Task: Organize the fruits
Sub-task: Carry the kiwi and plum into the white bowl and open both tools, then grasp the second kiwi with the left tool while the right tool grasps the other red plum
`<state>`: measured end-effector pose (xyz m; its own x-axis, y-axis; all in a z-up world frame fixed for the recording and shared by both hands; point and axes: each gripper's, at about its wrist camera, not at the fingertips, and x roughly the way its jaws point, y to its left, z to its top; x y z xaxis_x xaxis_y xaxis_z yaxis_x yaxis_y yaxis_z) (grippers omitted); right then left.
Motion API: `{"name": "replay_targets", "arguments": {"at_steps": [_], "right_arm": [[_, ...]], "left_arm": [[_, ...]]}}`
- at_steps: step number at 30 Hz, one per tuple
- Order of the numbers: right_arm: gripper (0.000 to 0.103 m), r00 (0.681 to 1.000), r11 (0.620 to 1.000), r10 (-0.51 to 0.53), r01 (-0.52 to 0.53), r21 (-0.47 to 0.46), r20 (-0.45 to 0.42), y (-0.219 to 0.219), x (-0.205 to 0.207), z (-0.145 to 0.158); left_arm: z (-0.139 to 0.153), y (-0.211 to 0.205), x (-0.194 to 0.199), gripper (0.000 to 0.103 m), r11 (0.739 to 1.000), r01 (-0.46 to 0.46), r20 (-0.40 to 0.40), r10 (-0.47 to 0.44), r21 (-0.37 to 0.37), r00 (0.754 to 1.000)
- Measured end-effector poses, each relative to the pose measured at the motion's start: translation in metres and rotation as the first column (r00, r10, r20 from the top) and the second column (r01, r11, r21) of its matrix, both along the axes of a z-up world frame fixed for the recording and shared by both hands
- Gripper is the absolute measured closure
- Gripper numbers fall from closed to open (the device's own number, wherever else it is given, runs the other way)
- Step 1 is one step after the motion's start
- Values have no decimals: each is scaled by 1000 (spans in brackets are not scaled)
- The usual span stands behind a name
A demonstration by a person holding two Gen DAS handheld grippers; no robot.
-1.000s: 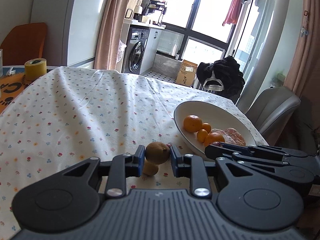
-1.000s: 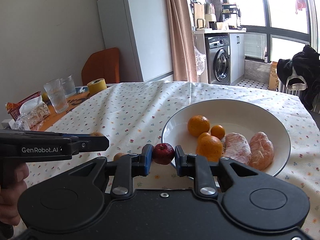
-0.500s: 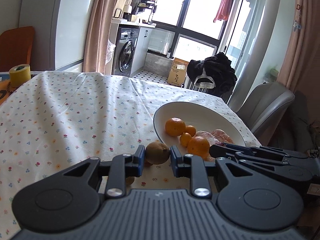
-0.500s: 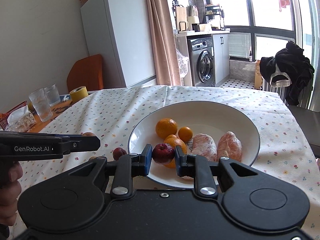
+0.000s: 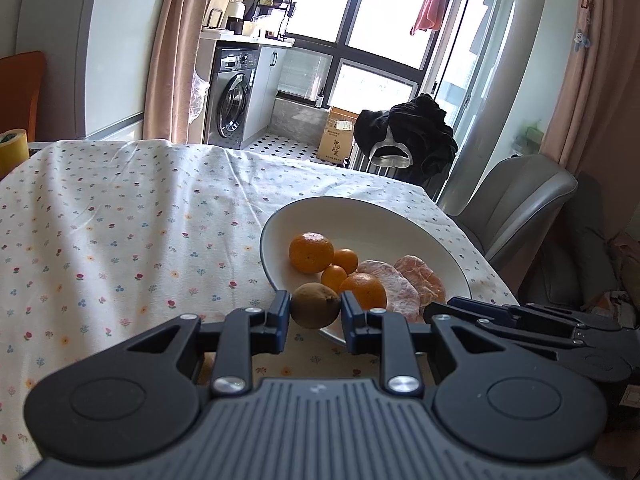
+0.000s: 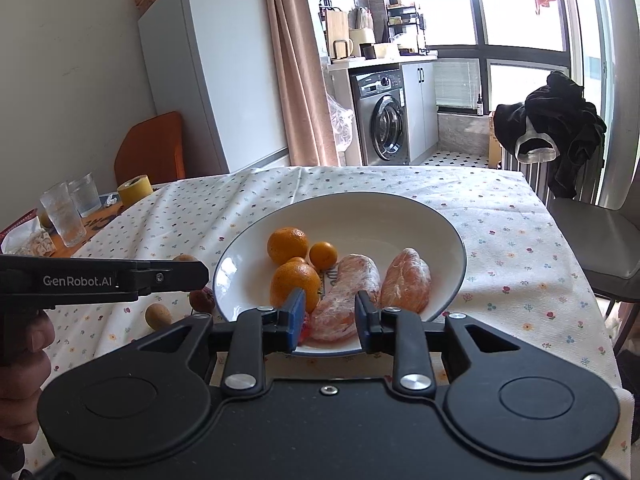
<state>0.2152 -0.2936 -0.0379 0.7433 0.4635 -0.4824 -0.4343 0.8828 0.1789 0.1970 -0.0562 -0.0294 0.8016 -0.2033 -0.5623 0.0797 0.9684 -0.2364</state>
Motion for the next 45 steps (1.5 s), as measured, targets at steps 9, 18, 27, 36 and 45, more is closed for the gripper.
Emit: {"name": "replay_targets", "arguments": {"at_steps": [9, 18, 27, 36, 45], "right_arm": [[74, 1000, 1000, -2, 2, -1, -11, -6, -3, -2], [71, 1000, 1000, -14, 14, 4, -13, -11, -6, 0], [55, 1000, 1000, -19, 19, 1, -5, -10, -10, 1], [51, 1000, 1000, 10, -10, 3, -3, 4, -17, 1], [50, 999, 999, 45, -45, -4, -7, 24, -24, 0]], "left_arm": [[1, -12, 13, 77, 1000, 30, -7, -30, 1, 1000], [-3, -19, 23, 77, 999, 39, -23, -39, -4, 999], [-1, -15, 20, 70, 1000, 28, -29, -28, 10, 999], [0, 8, 4, 54, 1000, -16, -24, 16, 14, 1000], [-4, 31, -12, 54, 999, -52, -37, 53, 2, 998]]}}
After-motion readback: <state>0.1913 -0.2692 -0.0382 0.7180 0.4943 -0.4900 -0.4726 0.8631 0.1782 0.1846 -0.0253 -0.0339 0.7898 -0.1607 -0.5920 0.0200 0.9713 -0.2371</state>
